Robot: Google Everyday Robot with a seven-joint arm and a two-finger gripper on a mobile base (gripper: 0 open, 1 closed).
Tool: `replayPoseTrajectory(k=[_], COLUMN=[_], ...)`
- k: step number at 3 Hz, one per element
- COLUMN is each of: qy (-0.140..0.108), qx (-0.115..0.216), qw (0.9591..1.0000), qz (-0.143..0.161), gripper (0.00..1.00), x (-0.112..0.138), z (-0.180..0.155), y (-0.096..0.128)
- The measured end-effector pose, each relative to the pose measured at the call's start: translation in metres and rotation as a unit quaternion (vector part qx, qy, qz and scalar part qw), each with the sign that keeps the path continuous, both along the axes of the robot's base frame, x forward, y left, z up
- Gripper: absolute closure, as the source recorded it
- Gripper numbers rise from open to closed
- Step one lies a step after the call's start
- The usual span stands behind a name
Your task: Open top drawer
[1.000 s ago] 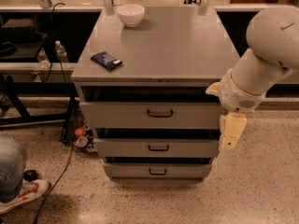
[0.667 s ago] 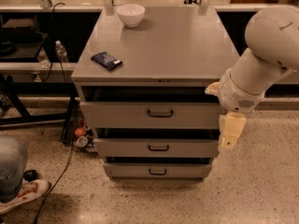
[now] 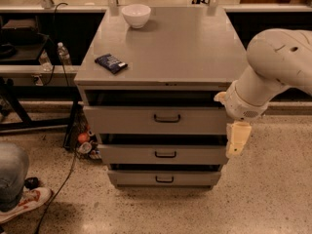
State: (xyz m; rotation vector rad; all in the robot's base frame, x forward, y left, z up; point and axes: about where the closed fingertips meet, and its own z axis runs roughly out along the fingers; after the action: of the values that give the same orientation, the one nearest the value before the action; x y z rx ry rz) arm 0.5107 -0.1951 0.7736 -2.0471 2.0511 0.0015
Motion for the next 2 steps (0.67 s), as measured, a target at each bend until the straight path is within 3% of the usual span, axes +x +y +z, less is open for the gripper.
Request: replayPoseTrajectory(k=[2], qy=[-0.03], qx=[0.013], qw=[0.9994], qz=[-0.014], gripper=[0.0], x=[0.036], z=[-0.049], y=[-0.012])
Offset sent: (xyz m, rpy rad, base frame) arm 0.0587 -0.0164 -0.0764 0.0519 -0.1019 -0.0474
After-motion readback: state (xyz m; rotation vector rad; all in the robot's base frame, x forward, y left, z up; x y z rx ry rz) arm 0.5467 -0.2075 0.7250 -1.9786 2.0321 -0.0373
